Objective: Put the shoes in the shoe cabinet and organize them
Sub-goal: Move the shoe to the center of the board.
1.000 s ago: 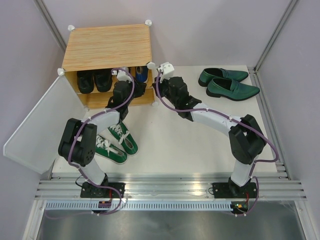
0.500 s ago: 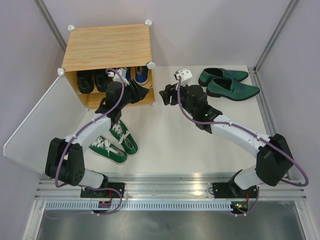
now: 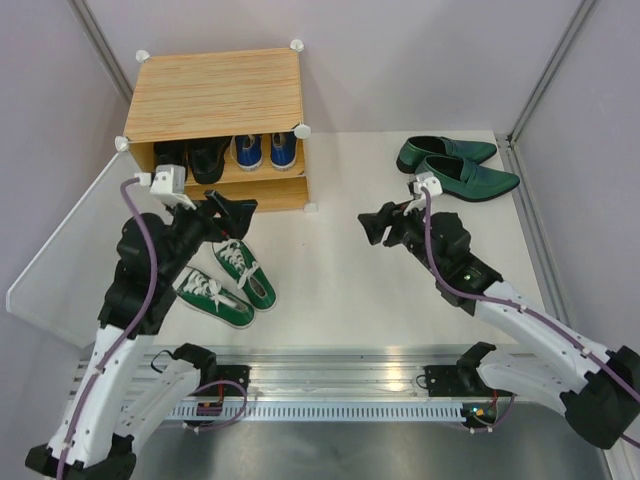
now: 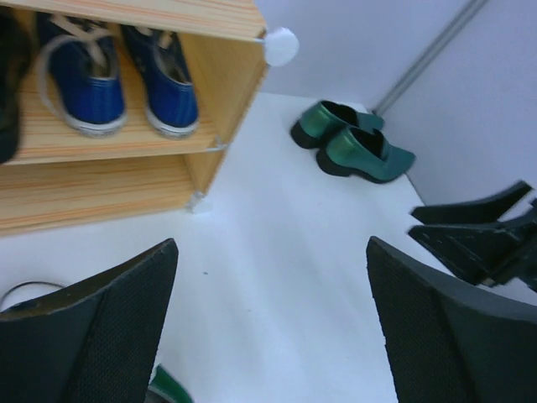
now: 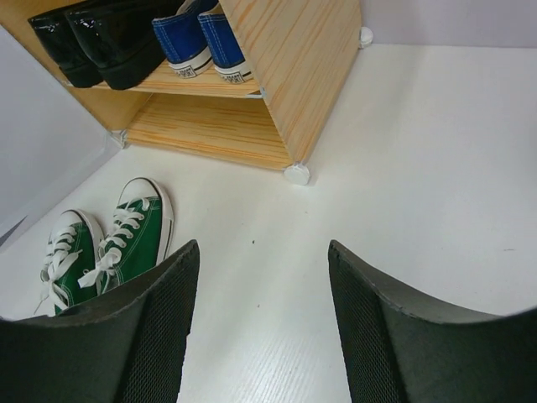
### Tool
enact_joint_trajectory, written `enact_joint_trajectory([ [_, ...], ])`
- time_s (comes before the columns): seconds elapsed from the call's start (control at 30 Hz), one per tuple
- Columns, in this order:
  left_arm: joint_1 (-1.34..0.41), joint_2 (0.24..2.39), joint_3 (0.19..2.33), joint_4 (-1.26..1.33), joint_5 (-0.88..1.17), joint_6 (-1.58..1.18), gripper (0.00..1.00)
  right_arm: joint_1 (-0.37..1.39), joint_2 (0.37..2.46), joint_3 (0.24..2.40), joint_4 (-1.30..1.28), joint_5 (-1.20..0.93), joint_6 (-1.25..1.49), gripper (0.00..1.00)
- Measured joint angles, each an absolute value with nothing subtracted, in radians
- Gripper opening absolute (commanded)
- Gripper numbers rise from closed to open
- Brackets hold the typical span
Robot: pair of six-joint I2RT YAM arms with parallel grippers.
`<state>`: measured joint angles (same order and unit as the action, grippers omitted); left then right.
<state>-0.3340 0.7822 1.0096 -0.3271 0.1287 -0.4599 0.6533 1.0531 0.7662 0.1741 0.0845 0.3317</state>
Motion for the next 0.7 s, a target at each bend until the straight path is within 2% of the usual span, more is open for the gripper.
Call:
enact_joint_trajectory([
  [0.03, -0.334, 0.735, 1.01, -0.35, 0.09, -0.431, 0.99, 0.653, 1.017, 0.746, 0.163, 0.089, 0.338, 0.67],
  [0.2, -0.334, 0.615, 0.936, -0.412, -0.107, -0.329, 0.99, 0.651, 0.876, 0.63, 0.133, 0.08, 0.361, 0.68],
  [0.37, -0.334, 0.591, 0.791, -0.478, -0.24, -0.285, 0.99, 0.683, 0.871, 0.538, 0.092, -0.089, 0.36, 0.68],
  [0.53, -0.334, 0.524, 0.752, -0.508, -0.311, -0.271, 0.99, 0.9, 1.032, 0.551, 0.11, -0.135, 0.31, 0.65],
  [0.7, -0.333, 0.41, 0.752, -0.492, -0.395, -0.27, 0.99, 1.053, 1.354, 0.712, 0.121, -0.123, 0.253, 0.63],
])
